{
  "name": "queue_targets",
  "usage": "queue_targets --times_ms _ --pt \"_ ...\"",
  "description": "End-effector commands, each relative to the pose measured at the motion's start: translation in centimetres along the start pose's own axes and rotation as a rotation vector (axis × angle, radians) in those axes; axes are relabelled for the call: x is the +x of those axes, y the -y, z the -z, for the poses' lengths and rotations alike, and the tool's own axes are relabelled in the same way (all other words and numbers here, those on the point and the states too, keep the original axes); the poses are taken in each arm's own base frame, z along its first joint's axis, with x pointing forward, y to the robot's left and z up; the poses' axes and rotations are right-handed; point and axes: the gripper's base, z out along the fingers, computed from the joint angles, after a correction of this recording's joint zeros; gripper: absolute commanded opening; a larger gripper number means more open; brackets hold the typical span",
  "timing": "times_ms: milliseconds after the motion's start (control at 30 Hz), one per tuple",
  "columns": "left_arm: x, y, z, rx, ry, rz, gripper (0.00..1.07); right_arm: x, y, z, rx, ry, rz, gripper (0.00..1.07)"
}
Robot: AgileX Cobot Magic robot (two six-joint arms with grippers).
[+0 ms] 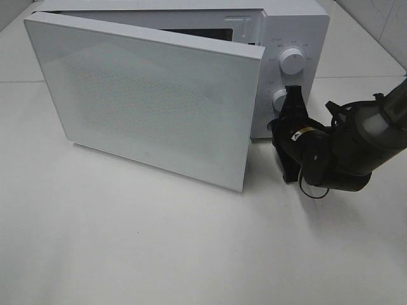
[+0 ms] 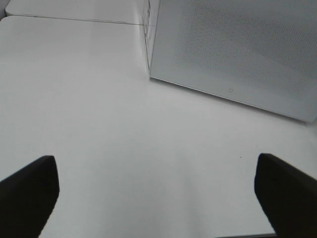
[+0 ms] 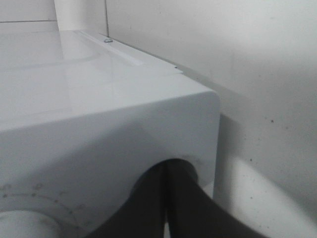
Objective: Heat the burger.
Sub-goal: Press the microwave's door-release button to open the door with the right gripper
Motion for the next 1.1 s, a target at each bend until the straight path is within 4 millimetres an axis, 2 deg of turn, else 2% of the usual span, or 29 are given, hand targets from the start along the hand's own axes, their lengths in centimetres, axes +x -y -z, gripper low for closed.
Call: queue_targets --times_ms 33,633,700,800,867,967,1100 --pt "0.1 0.1 0.1 0.001 0.013 0.009 1.00 -1.6 -7.1 -0.5 -0.473 0.108 -0.030 0.01" --pt "0.1 0.1 0.1 0.001 0.013 0.009 1.00 -1.0 -6.7 -0.7 -0.413 0.047 -0.017 0.01" --pt "0.1 0.1 0.1 0.001 0.013 0.009 1.00 -0.6 -6.0 -0.9 -0.324 -0.004 -0.022 0.02" --pt "0.1 0.1 0.1 0.001 0.013 0.009 1.00 -0.5 -5.7 -0.8 -0.306 -0.016 -0.021 0.01" --pt "0.1 0.1 0.1 0.001 0.013 0.009 1.00 -0.4 -4.2 -0.5 -0.201 -0.043 -0.011 0.01" --pt "0.1 0.1 0.1 0.001 0.013 0.009 1.00 -0.5 -3.9 -0.4 -0.178 -0.047 -0.011 0.01" --pt "0.1 0.1 0.1 0.001 0.013 0.009 1.00 -0.7 -3.3 1.0 -0.137 -0.066 0.003 0.01"
